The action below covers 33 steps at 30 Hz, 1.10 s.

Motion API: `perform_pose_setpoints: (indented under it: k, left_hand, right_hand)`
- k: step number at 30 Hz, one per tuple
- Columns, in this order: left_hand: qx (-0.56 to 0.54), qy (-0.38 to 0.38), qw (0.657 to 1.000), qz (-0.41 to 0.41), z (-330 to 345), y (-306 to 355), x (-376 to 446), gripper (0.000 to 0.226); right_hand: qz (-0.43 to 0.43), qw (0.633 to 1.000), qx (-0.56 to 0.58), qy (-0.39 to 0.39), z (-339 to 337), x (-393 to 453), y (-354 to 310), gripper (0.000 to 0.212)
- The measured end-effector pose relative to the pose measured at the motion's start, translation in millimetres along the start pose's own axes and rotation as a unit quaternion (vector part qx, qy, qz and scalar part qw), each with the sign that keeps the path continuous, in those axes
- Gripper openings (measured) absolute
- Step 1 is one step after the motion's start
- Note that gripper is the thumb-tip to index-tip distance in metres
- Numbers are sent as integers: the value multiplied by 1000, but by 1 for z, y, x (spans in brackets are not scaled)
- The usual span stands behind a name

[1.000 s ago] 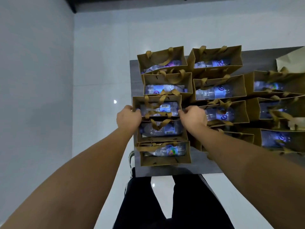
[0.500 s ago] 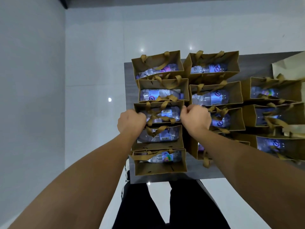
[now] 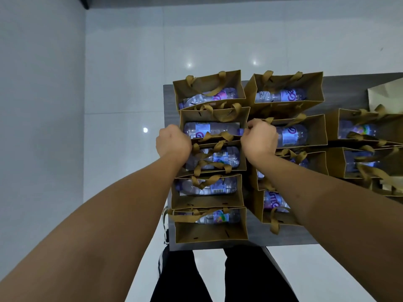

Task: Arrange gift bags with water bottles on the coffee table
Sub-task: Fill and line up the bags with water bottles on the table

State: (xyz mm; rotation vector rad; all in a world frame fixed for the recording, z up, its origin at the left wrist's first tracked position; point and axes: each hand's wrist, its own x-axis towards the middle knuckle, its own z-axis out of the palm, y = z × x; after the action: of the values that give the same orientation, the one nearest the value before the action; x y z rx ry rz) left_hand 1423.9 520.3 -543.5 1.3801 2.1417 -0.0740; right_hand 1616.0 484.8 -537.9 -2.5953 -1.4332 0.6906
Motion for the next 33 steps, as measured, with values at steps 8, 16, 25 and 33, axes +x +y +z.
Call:
perform_pose_setpoints:
  k: [8, 16, 25, 33]
  left_hand:
    - [-11, 33, 999, -8, -4, -9, 4, 22]
    - [-96, -34, 995, 0, -9, -28, -14, 24]
    - [-74, -94, 991, 58, -8, -76, -86, 25]
    - [-27, -116, 978, 170, -5, -109, -120, 35]
  right_hand:
    - [-5, 998, 64, -5, 10, -10, 0, 22]
    - [12, 998, 65, -19, 11, -36, 9, 27]
    - [-17, 994, 7, -108, 2, -129, 29, 33]
    - [-20, 982, -35, -184, 26, -186, 47, 49]
